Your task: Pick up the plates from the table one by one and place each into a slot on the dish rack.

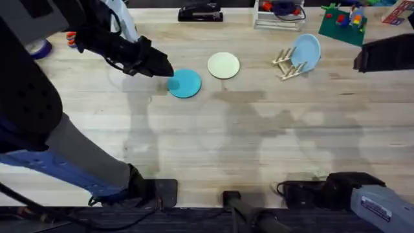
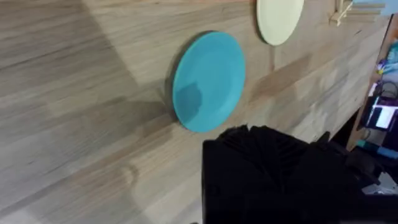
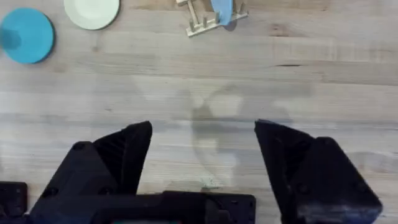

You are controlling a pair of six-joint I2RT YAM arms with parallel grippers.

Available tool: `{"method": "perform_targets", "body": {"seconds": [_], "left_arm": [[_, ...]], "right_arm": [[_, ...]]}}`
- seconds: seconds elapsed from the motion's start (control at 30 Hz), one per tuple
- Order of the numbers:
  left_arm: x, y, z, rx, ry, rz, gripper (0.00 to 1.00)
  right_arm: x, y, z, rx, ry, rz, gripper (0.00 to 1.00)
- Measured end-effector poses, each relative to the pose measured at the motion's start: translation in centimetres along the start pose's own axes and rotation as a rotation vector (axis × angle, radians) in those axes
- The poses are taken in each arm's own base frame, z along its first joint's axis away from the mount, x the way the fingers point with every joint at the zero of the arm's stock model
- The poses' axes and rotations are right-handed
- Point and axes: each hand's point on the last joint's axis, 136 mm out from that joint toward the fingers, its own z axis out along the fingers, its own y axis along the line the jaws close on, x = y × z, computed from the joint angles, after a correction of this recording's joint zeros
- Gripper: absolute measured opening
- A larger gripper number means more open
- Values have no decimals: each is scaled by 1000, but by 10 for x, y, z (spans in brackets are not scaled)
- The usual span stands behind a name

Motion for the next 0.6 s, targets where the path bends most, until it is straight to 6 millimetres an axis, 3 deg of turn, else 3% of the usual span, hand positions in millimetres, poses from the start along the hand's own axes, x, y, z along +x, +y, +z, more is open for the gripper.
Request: {"method": "perform_targets", "body": {"seconds": [0.6], "left_arm": [[-4,11,-9,-7,-34,-12,41]], "right_arm": [[0,0,0,0,0,0,993]]}}
